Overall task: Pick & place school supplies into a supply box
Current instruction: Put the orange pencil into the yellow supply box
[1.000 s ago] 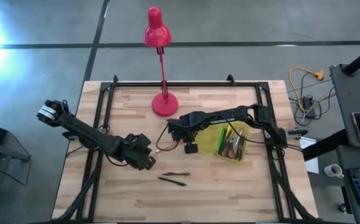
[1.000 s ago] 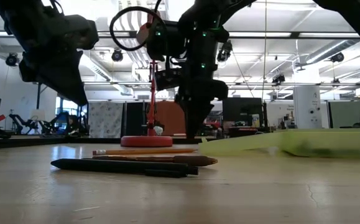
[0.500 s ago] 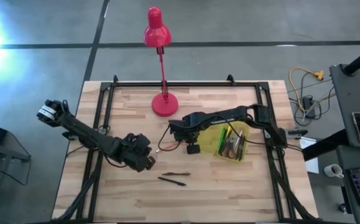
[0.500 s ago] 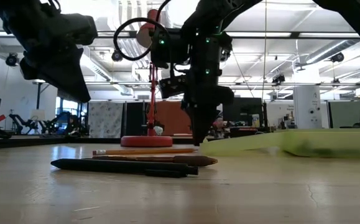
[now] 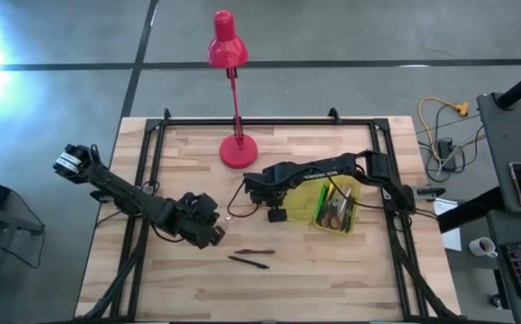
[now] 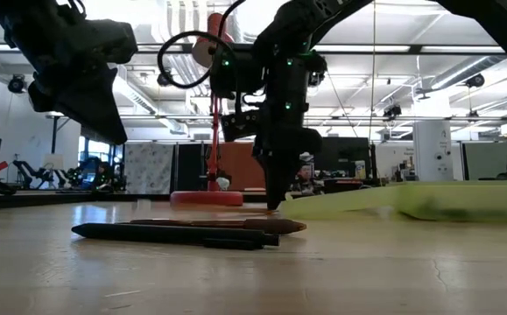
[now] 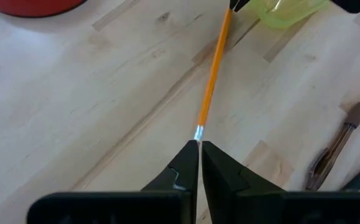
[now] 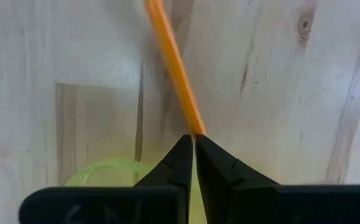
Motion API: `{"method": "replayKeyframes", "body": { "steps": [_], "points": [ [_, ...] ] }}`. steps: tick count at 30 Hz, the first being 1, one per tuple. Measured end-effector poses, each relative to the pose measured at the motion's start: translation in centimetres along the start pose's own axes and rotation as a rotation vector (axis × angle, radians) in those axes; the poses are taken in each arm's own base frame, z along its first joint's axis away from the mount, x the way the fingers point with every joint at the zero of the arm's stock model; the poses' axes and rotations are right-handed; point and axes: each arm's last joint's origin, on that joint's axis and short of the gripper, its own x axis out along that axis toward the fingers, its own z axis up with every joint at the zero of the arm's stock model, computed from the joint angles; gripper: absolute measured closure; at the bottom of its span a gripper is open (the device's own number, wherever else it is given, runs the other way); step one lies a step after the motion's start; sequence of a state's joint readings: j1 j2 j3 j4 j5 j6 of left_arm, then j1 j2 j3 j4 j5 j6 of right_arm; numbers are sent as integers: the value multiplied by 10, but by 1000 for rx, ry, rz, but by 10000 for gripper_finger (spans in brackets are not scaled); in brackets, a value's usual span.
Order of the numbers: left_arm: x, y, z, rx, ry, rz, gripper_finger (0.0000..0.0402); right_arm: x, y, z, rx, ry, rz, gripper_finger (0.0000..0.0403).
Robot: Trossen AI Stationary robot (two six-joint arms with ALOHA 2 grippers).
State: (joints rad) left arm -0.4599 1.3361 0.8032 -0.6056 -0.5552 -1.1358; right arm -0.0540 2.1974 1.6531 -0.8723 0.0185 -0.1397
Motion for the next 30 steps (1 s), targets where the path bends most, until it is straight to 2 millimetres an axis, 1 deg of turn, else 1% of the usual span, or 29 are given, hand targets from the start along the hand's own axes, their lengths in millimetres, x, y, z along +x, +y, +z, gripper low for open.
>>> {"method": "replayKeyframes", "body": {
  "steps": [5, 14, 17, 20, 23, 27, 30],
  "points": [
    [0, 0, 0, 0, 1, 0, 397, 3, 0, 0, -1, 9, -2, 390],
    [0, 0, -2, 7, 16, -4, 397, 3, -6, -1, 21, 8, 4, 390],
    [2, 2, -4, 5, 21, 5, 388, 3, -6, -1, 21, 8, 4, 390],
    [4, 2, -6, -4, 17, -1, 360, 3, -6, -1, 24, 8, 4, 390],
    [10, 1, -9, -1, 4, -4, 317, 3, -6, -1, 24, 7, 3, 390],
    [22, 1, -17, 77, 1, 2, 258, 3, -6, -1, 24, 6, 4, 390],
    [28, 2, -23, 142, -30, 9, 236, 3, -6, -1, 26, 4, 15, 390]
  ]
}}
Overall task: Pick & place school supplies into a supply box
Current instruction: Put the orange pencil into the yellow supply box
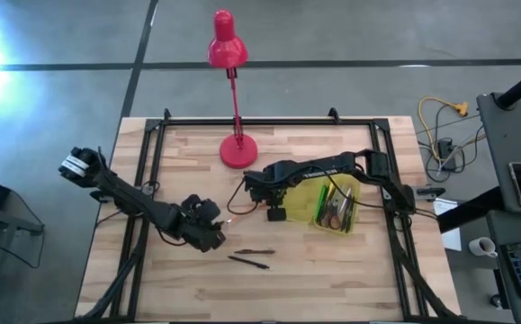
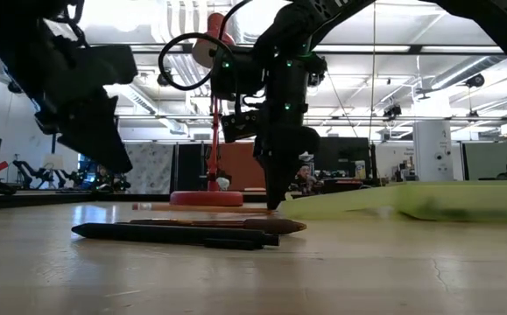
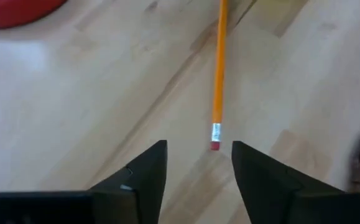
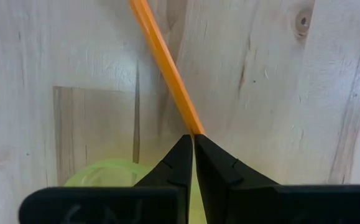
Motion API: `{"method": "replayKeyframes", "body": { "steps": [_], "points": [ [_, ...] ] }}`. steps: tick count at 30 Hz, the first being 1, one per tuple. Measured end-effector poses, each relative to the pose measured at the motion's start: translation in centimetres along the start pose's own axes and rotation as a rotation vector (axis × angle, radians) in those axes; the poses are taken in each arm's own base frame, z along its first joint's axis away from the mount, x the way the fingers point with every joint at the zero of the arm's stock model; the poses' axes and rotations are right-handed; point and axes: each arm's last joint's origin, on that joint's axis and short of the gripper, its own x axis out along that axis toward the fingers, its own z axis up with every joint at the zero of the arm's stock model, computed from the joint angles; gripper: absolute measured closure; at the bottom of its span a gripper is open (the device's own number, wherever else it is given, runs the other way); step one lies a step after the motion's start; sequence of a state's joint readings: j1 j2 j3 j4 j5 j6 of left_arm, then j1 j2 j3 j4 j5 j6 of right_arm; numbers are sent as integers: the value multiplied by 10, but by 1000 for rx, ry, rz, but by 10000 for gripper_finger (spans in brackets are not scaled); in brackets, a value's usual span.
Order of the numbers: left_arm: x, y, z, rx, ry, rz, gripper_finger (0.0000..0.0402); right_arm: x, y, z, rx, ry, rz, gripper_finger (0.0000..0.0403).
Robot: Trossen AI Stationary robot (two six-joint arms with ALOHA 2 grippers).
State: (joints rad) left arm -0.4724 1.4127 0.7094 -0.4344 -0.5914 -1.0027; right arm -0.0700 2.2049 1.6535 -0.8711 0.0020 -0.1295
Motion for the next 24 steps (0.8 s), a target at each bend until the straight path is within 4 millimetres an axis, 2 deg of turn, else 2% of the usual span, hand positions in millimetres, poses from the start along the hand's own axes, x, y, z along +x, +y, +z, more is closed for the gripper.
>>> {"method": "replayKeyframes", "body": {
  "steps": [6, 14, 19, 24],
  "points": [
    [0, 4, -12, 87, -41, -11, 239, 0, 0, 0, 14, -4, 2, 390],
    [7, 4, -21, 49, -52, -104, 240, 1, 0, 2, 23, -21, 0, 390],
    [11, 10, -27, 83, -77, -87, 240, 1, 0, 2, 26, -22, 0, 390],
    [16, 8, -30, 134, -133, -147, 240, 1, 0, 2, 26, -23, 0, 390]
  ]
}}
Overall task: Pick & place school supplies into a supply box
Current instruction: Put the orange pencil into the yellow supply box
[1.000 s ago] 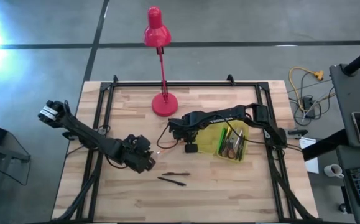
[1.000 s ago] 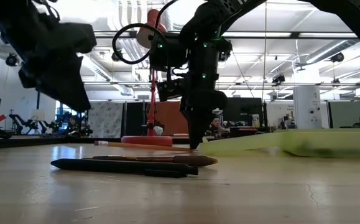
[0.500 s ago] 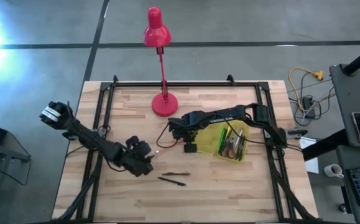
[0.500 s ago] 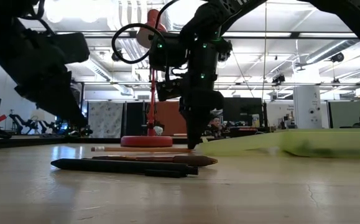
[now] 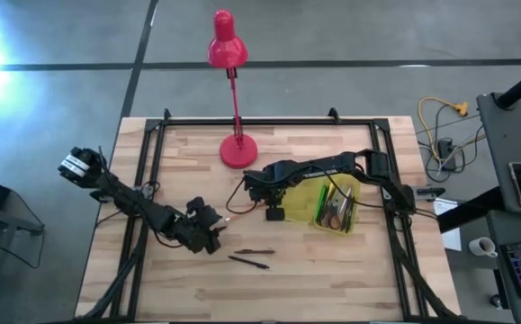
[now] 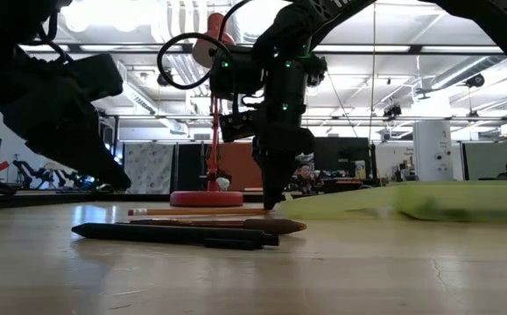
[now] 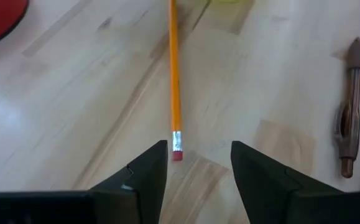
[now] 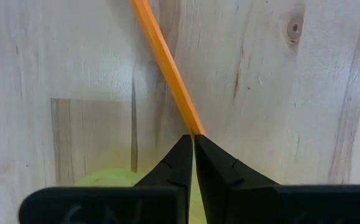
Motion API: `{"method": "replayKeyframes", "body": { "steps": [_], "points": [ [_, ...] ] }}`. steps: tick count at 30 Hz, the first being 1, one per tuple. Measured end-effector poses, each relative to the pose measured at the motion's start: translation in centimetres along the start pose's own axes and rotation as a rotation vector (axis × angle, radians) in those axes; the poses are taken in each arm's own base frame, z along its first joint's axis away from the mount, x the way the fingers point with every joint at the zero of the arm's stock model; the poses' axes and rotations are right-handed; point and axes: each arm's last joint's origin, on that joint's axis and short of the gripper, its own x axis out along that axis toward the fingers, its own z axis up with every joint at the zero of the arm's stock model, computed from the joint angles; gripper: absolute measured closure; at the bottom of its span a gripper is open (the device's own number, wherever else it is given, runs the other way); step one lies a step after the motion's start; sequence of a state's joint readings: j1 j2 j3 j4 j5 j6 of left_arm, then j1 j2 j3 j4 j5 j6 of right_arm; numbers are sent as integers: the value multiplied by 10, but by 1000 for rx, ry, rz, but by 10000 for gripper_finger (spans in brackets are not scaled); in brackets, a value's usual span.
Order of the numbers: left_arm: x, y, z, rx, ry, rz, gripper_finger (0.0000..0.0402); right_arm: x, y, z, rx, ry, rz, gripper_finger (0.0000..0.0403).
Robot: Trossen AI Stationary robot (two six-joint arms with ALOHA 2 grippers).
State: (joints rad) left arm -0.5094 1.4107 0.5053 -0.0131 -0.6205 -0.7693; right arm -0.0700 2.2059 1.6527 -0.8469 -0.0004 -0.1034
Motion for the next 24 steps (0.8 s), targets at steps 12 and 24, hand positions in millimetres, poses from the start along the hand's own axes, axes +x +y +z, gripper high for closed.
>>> {"method": "replayKeyframes", "body": {
  "steps": [12, 24],
  "points": [
    [25, 8, -6, 63, 47, 73, 240, 0, 0, 0, 18, 0, 0, 390],
    [39, 10, -5, 102, 78, 40, 269, 0, 0, 0, 18, 1, 1, 390]
  ]
}}
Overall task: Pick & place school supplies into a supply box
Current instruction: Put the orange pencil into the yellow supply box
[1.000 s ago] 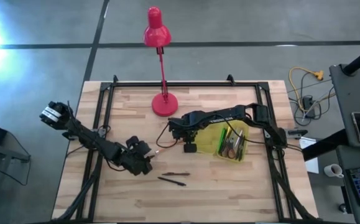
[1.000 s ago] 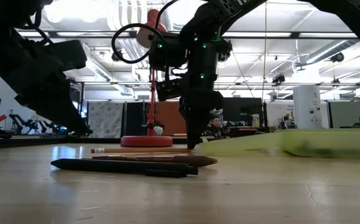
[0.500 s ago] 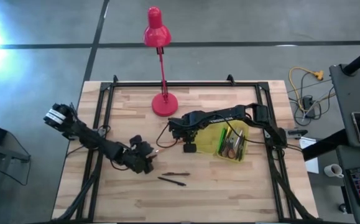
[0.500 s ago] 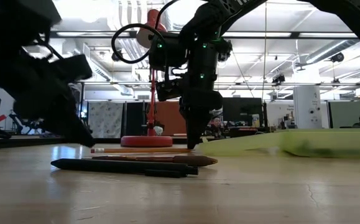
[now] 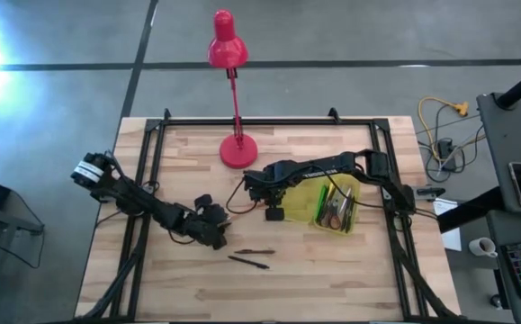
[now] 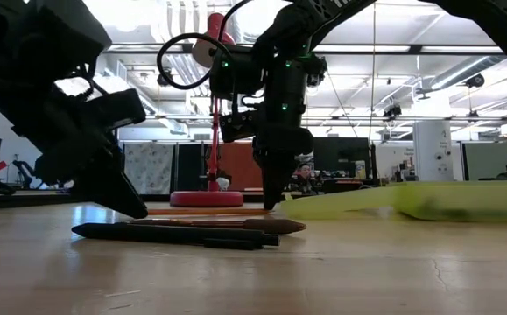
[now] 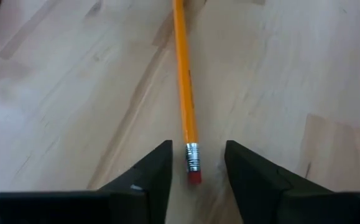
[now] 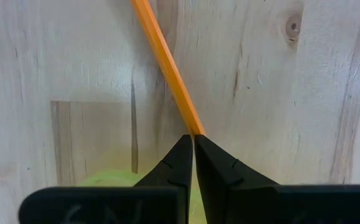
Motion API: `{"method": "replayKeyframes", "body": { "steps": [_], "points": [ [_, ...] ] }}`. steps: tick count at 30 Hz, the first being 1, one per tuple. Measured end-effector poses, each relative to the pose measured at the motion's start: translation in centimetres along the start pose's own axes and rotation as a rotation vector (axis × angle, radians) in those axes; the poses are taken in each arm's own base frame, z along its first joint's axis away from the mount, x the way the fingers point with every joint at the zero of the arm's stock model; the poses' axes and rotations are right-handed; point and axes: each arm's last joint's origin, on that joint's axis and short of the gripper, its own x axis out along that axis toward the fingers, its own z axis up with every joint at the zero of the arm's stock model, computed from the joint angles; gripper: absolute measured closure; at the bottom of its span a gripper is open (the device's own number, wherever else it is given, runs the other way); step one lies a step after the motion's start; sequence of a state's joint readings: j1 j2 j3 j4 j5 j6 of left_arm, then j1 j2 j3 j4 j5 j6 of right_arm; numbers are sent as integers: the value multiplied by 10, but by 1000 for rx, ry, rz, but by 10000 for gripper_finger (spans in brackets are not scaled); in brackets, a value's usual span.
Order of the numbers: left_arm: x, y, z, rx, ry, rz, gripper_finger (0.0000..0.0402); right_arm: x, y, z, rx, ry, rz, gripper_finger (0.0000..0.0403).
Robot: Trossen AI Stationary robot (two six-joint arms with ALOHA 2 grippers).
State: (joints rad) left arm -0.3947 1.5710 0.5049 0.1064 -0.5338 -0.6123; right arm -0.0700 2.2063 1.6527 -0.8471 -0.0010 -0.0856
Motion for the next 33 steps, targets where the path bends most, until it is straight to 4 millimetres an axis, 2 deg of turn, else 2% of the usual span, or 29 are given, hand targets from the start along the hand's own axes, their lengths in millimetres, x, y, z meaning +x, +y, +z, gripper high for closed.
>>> {"method": "replayKeyframes", "body": {
  "steps": [10, 17, 20, 23, 28, 33],
  "points": [
    [8, 12, 3, 13, 72, -45, 382, 0, 0, 0, 0, 0, 0, 390],
    [13, 20, 6, 7, 94, -31, 391, -1, 0, -1, 5, 6, 1, 390],
    [13, 20, 6, 8, 98, -35, 391, -10, 2, -1, 6, 17, 3, 390],
    [11, 18, 9, 16, 110, -43, 392, -36, 4, 0, 24, 1, 2, 390],
    [0, 12, 22, 36, 134, -38, 393, -100, 7, -5, 96, -83, 0, 390],
    [-22, 12, 34, -10, 185, 7, 393, -171, 13, -24, 285, -259, -45, 390]
  ]
}}
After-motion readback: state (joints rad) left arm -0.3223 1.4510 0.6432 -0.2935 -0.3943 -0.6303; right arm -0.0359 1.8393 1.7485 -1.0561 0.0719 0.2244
